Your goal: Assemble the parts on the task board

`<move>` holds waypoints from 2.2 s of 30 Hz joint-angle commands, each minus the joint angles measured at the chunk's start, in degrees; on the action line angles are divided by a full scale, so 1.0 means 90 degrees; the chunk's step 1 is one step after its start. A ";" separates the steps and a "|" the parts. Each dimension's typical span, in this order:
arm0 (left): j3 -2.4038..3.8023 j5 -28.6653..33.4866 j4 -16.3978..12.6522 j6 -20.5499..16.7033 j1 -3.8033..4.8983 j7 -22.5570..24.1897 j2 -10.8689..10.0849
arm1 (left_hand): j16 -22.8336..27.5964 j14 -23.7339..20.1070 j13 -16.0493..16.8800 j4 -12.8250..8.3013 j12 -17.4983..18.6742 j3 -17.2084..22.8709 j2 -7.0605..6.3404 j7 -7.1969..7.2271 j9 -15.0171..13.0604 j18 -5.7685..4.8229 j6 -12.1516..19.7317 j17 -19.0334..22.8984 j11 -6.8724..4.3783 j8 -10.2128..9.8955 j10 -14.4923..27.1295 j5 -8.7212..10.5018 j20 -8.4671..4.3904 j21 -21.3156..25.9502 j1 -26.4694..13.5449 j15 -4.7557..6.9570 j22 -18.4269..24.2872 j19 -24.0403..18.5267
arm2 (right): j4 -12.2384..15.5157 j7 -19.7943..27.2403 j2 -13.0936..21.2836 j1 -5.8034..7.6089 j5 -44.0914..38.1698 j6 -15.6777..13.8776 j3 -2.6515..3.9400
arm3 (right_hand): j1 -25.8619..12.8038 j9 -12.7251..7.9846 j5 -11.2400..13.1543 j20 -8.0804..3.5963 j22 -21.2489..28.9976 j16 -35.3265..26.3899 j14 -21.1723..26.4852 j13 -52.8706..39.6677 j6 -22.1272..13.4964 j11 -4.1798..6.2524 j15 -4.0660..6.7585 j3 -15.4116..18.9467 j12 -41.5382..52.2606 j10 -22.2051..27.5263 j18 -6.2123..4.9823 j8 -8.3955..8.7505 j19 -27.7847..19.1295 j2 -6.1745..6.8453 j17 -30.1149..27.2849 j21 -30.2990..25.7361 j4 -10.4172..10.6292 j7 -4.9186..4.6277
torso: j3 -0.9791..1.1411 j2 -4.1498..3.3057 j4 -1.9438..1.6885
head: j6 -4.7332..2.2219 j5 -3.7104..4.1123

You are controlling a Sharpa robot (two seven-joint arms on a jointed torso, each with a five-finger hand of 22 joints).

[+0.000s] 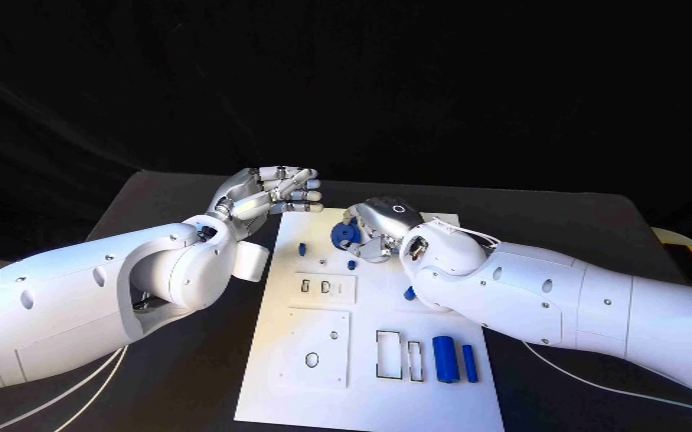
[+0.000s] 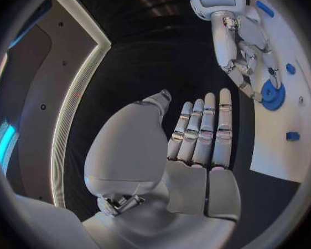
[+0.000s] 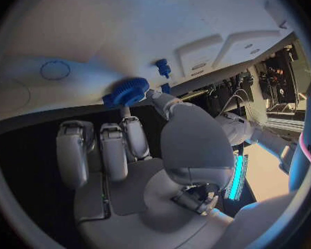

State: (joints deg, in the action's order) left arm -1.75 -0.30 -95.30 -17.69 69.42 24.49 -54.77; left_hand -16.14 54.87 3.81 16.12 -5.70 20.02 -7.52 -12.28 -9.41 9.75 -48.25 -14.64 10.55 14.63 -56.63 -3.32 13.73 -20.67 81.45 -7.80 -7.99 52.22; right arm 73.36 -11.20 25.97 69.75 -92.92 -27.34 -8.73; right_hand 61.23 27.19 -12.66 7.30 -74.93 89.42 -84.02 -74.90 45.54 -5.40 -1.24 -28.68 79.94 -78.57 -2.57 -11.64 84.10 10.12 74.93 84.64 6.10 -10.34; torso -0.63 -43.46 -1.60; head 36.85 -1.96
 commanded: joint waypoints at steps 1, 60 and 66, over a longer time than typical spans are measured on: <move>0.0006 0.0017 -0.0012 0.0107 0.0008 0.0035 0.0007 | 0.0029 -0.0035 -0.0002 0.0009 0.0033 0.0027 0.0030 -0.0158 0.0008 0.0077 0.0032 -0.0008 0.0017 -0.0025 -0.0044 0.0029 -0.0008 -0.0020 -0.0009 -0.0030 0.0009 0.0043 | 0.0040 -0.0107 0.0017 -0.0003 0.0099 0.0286 -0.0002 | -0.0076 0.0019 -0.0034 0.0041 -0.0961 0.0040 -0.0640 -0.0152 0.0072 -0.0024 -0.0034 0.0005 0.0003 -0.0040 0.0072 0.0017 0.0076 0.0007 0.1568 0.0001 0.0047 -0.0002 | 0.0005 0.0000 -0.0004 | 0.0001 0.0001; -0.0001 0.0018 0.0230 0.0220 0.0000 0.0137 0.0109 | 0.0044 -0.0037 0.0004 0.0008 0.0043 0.0039 0.0024 -0.0132 0.0004 0.0078 0.0013 -0.0034 0.0002 -0.0016 -0.0086 0.0028 -0.0007 -0.0018 -0.0017 -0.0028 0.0019 0.0039 | 0.0958 0.2828 0.3237 0.0192 0.3408 0.0500 -0.0023 | 0.1048 0.0106 0.0127 0.0025 -0.0694 -0.0022 -0.0587 -0.0081 0.0328 -0.0018 -0.0023 -0.0309 -0.0113 0.0094 -0.0017 0.0261 -0.0201 0.0152 0.1350 -0.0316 -0.0828 -0.0014 | 0.0113 0.0163 0.0175 | 0.0055 0.0241; -0.0001 0.0018 0.0244 0.0235 -0.0001 0.0139 0.0120 | 0.0044 -0.0037 0.0004 0.0008 0.0043 0.0039 0.0024 -0.0132 0.0004 0.0078 0.0013 -0.0034 0.0002 -0.0016 -0.0086 0.0028 -0.0007 -0.0018 -0.0017 -0.0028 0.0019 0.0039 | 0.0626 0.2798 0.3058 0.0073 0.3415 0.0494 -0.0027 | 0.1069 0.0102 0.0126 0.0026 -0.0673 -0.0021 -0.0587 -0.0051 0.0304 -0.0022 -0.0025 -0.0307 -0.0140 0.0124 -0.0024 0.0283 -0.0222 0.0159 0.1353 -0.0340 -0.0847 -0.0021 | 0.0106 0.0151 0.0140 | 0.0078 0.0249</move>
State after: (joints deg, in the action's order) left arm -1.79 -0.28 -93.06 -16.95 69.38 24.81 -53.83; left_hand -16.14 54.66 3.82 16.12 -5.48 20.02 -7.52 -12.28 -9.41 9.75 -48.25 -14.85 10.54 14.63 -57.05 -3.32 13.73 -20.67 81.45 -8.00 -7.89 52.22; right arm 79.41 12.99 53.75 70.58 -62.68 -23.50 -8.97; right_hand 70.37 28.09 -11.87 7.49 -74.94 89.31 -84.02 -74.91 48.18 -5.60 -1.23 -31.39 78.98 -77.75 -2.60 -9.39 82.65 11.55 74.90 81.95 -1.11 -10.37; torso 0.36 -42.01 -0.15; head 37.40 0.31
